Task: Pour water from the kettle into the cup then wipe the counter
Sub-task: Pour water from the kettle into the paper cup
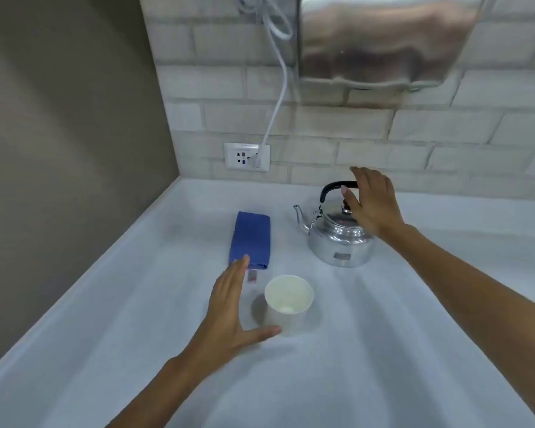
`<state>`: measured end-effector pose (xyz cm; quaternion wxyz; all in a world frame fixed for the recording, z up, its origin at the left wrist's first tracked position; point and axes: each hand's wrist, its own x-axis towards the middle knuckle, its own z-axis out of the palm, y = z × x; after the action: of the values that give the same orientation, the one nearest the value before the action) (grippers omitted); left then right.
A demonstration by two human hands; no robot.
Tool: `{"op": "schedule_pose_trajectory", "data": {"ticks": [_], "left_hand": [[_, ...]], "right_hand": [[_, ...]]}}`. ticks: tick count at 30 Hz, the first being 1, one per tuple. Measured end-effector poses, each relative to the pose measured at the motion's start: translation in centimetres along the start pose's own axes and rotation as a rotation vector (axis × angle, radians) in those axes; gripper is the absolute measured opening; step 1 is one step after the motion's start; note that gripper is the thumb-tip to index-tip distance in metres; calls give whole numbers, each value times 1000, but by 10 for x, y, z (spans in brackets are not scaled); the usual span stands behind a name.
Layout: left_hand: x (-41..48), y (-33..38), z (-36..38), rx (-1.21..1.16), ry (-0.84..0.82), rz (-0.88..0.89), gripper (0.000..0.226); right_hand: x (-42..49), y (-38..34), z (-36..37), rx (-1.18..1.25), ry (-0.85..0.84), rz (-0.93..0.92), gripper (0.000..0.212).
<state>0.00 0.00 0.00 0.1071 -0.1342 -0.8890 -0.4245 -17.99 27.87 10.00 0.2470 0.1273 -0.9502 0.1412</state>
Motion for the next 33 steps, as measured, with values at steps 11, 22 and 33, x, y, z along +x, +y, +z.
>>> {"op": "schedule_pose_trajectory", "data": {"ticks": [11,22,33], "left_hand": [[14,13,44,-325,-120,-219,88],[23,6,70,-306,25,-312,88],[26,2,72,-292,-5,-294,80]], "right_hand": [[34,-1,15,-68,-3,-12,51],[56,-3,17,-60,-108,154,65],[42,-2,-11,44,-65,210,57]]}}
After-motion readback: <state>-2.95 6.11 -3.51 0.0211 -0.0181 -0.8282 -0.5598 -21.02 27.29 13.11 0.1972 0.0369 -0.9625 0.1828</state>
